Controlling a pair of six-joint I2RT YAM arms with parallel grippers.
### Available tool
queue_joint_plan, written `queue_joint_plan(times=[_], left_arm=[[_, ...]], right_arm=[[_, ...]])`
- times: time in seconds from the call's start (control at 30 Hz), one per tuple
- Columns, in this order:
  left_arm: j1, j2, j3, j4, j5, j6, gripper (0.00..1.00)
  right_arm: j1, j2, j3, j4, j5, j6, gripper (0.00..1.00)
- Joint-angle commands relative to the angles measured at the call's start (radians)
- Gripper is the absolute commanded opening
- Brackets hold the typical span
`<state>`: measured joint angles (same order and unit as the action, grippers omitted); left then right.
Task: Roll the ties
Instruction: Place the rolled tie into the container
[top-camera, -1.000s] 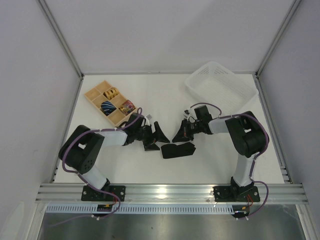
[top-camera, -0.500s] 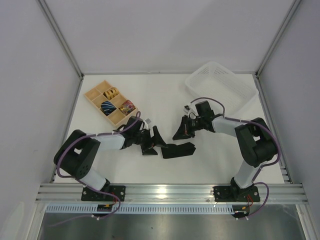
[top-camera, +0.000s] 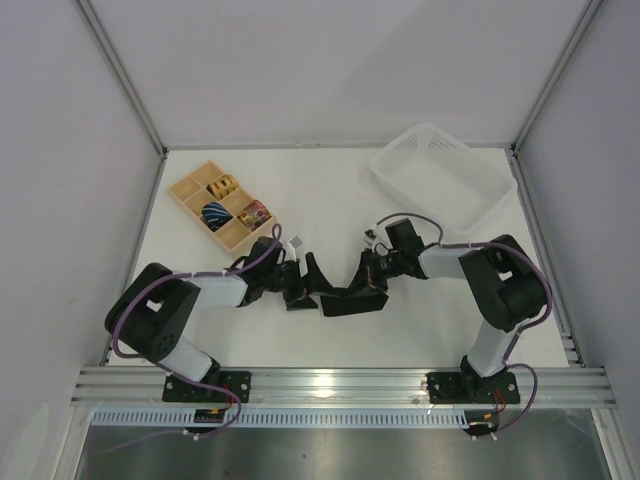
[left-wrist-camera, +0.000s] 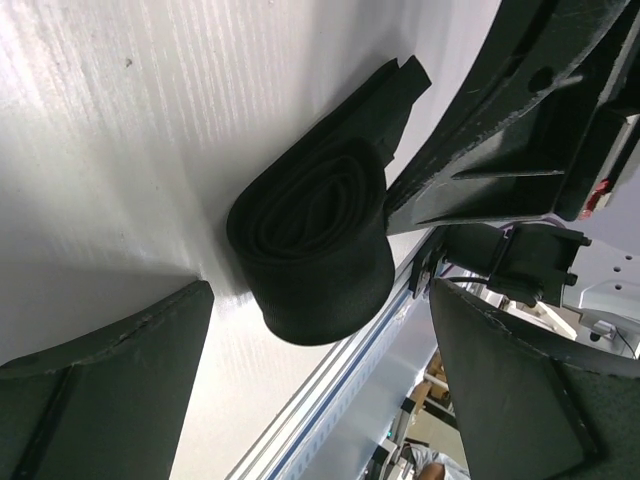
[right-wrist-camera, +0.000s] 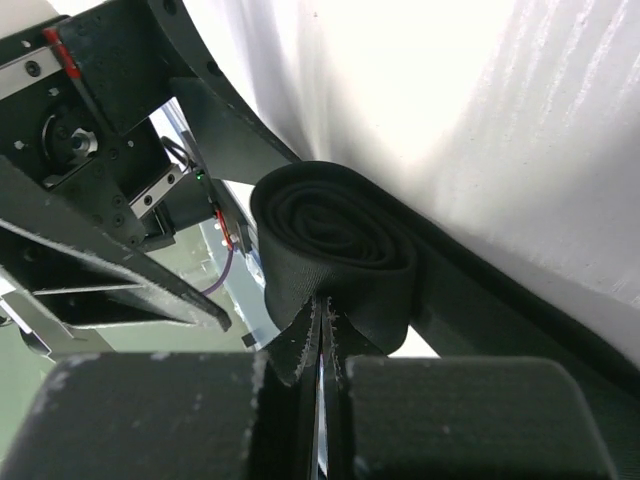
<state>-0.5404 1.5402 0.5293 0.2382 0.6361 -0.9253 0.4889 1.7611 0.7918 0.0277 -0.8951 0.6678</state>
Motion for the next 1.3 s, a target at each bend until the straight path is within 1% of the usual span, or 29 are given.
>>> queue_joint_plan(times=[0.0,0.3,0.37,0.57,0.7,0.8,1.07,1.27], left_arm=[[-0.007,0.017,-0.006,0.069,0.025,-0.007,0.96],[-0.009,0.035,-0.006,0.046,0.036,0.016,0.94],[-0.016,0.06,0.011,-0.002,0.036,0.029,0.94],[-0.05,0.09,0.038,-0.063,-0.007,0.017,0.94],[-0.067,0.08,0.025,-0.088,-0.029,0.0,0.92],[-0.072,0.055,-0.023,-0.028,-0.047,-0.047,0.93],[-0.073,0.115,0.015,-0.017,-0.065,-0.057,0.92],[-0.081,0.155,0.035,-0.022,-0.062,-0.04,0.87]], right_arm=[[0.007,0.015,-0.002,0.038,0.013,-0.007,0.0],[0.008,0.006,-0.022,0.051,0.024,-0.001,0.0],[0.008,0.005,-0.02,0.054,0.024,0.0,0.0],[0.008,0.009,-0.02,0.052,0.028,-0.002,0.0],[0.01,0.008,-0.026,0.057,0.03,0.001,0.0],[0.01,0.005,-0.037,0.063,0.036,0.003,0.0],[0.008,0.015,-0.063,0.086,0.033,0.006,0.0],[0.007,0.018,-0.062,0.089,0.032,0.003,0.0]])
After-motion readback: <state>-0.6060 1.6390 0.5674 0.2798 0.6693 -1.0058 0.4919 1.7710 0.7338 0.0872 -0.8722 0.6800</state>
